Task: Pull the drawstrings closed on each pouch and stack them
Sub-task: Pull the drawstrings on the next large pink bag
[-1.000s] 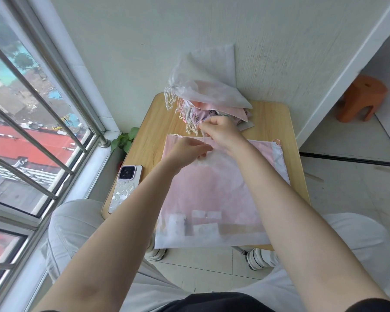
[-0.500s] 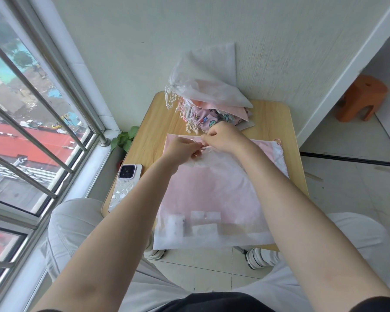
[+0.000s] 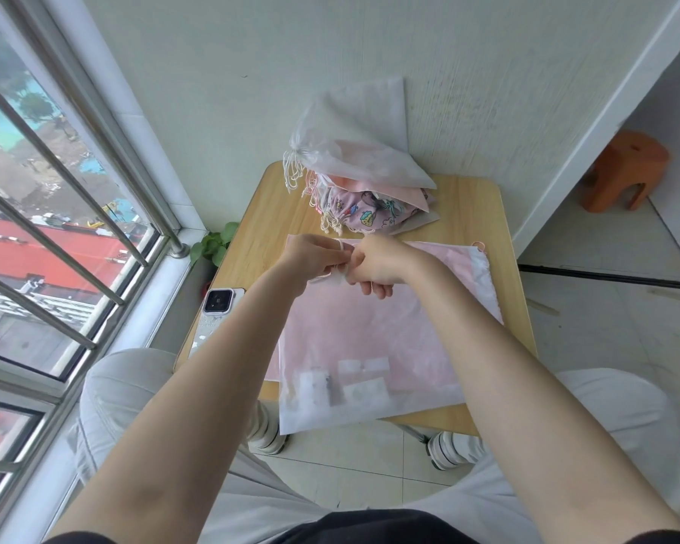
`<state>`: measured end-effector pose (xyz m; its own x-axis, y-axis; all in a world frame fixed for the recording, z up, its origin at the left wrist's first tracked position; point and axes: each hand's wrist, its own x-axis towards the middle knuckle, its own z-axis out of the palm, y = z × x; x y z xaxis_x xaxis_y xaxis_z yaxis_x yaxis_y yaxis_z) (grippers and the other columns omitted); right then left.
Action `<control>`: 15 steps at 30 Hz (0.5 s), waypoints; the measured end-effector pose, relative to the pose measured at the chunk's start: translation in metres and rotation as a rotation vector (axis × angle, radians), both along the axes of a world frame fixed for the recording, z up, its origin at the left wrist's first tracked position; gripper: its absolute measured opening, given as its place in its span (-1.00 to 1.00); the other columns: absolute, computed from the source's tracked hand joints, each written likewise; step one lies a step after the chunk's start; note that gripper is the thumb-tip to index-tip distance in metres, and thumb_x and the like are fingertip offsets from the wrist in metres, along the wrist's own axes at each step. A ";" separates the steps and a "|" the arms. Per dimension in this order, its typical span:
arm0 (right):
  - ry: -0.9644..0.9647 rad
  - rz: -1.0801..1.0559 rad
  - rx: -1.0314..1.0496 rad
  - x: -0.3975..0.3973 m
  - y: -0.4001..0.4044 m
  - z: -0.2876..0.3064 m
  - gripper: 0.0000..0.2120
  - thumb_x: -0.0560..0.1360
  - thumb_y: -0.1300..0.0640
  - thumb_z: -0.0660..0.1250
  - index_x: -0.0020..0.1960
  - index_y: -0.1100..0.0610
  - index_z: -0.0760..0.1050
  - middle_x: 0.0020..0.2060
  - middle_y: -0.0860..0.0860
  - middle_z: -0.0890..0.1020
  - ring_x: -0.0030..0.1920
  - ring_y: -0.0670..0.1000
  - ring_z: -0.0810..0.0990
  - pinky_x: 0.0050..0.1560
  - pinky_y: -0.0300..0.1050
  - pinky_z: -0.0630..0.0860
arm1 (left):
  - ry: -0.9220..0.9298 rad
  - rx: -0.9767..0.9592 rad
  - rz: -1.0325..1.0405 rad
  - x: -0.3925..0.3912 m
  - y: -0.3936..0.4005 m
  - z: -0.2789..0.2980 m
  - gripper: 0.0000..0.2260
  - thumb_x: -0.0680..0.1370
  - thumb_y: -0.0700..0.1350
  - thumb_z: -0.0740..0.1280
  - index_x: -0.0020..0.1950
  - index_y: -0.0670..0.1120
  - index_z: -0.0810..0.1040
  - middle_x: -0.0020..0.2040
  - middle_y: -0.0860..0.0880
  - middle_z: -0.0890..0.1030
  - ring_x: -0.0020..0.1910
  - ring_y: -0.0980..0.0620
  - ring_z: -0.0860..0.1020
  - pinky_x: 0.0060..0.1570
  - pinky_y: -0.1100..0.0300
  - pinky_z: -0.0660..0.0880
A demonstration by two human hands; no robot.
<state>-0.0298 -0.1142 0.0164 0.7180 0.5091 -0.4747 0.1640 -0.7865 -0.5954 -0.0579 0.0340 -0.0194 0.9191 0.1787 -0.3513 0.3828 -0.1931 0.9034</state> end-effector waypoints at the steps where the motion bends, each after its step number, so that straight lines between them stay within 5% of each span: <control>1: 0.003 -0.011 0.010 -0.001 0.001 -0.001 -0.91 0.48 0.27 0.29 -0.18 0.21 0.55 -0.41 0.12 0.60 -0.57 0.06 0.49 -0.54 -0.24 0.42 | 0.003 0.000 -0.037 -0.001 0.001 0.001 -0.96 0.44 -0.26 0.48 -0.12 -0.18 0.70 -0.30 -0.08 0.57 -0.43 0.09 0.41 -0.33 0.32 0.35; 5: -0.062 -0.023 0.016 0.003 -0.004 0.004 -0.84 0.44 0.16 0.33 -0.27 0.19 0.57 -0.36 0.13 0.66 -0.45 0.09 0.62 -0.42 -0.20 0.51 | -0.013 0.035 -0.118 -0.003 0.005 0.003 -0.85 0.43 -0.26 0.50 -0.03 -0.13 0.70 -0.22 -0.10 0.61 -0.30 0.06 0.47 -0.19 0.29 0.43; 9: -0.607 -0.335 0.202 0.015 -0.005 0.005 -0.86 0.43 0.16 0.25 -0.21 0.18 0.56 -0.27 0.11 0.67 -0.20 0.11 0.63 -0.18 -0.06 0.56 | -0.068 0.028 -0.158 -0.005 0.002 0.005 -0.83 0.41 -0.30 0.51 -0.03 -0.18 0.64 -0.20 -0.10 0.64 -0.29 0.08 0.57 -0.21 0.32 0.50; 15: -0.254 -0.228 0.205 0.020 0.000 -0.011 -0.87 0.42 0.23 0.33 -0.09 0.05 0.58 -0.06 0.01 0.67 0.02 0.01 0.60 0.03 -0.13 0.49 | -0.130 0.263 -0.159 -0.003 -0.004 0.007 -0.80 0.40 -0.22 0.54 -0.07 -0.21 0.58 -0.24 -0.05 0.61 -0.29 0.02 0.55 -0.12 0.17 0.50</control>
<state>-0.0094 -0.1147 0.0049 0.9049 0.3891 -0.1725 0.1614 -0.6888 -0.7068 -0.0612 0.0301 -0.0126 0.9769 0.0981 -0.1899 0.2136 -0.4747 0.8538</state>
